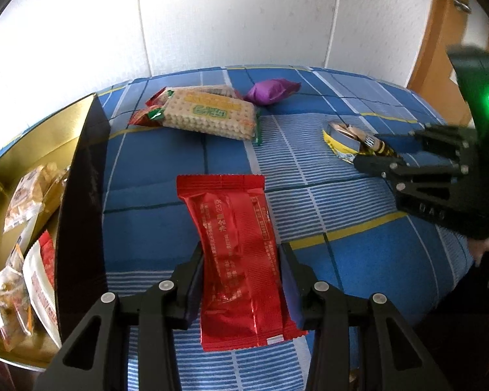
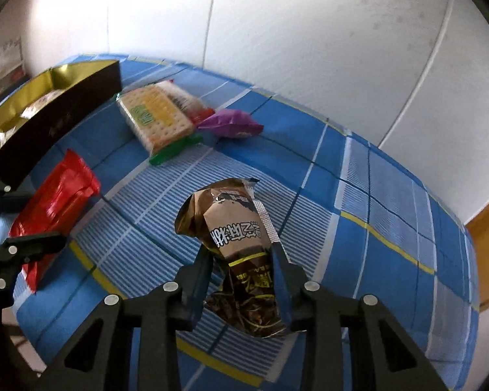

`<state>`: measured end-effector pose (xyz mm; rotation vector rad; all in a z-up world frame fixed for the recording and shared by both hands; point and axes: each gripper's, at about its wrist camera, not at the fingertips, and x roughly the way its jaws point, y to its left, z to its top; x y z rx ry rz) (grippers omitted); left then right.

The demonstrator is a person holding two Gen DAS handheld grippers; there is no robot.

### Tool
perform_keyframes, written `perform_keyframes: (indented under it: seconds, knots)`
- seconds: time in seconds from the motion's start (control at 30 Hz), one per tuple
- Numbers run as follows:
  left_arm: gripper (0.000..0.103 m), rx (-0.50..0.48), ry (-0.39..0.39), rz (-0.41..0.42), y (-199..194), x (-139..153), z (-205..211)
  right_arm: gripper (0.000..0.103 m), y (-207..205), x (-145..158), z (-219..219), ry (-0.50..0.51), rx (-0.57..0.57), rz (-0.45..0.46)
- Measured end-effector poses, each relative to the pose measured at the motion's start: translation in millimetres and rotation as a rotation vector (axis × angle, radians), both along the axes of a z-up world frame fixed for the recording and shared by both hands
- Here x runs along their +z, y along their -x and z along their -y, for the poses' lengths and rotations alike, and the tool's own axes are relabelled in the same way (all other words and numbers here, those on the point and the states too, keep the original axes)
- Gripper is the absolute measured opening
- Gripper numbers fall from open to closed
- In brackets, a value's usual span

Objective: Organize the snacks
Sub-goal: 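Lift the large red wrapper with left while right keeps holding the brown bag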

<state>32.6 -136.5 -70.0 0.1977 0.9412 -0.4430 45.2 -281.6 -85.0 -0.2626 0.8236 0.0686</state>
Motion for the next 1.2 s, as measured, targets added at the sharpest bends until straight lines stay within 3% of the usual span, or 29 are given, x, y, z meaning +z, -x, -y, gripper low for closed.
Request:
perform_keyframes:
  seconds: [0.23,0.67,1.2]
  knots:
    - [0.039,0.018,-0.010,0.041,6.2,11.7,-4.6,0.042,-0.7,-8.4,13.5,-0.105,-0.064,0.061]
    - [0.039,0.048,0.035,0.158,25.1,59.7,-19.0,0.042,1.2,-7.9,9.8,-0.104,-0.093,0.075]
    - [0.039,0.140,0.065,0.176,30.6,76.0,-55.6,0.047,-1.7,-7.6,19.1,-0.171,-0.134,0.060]
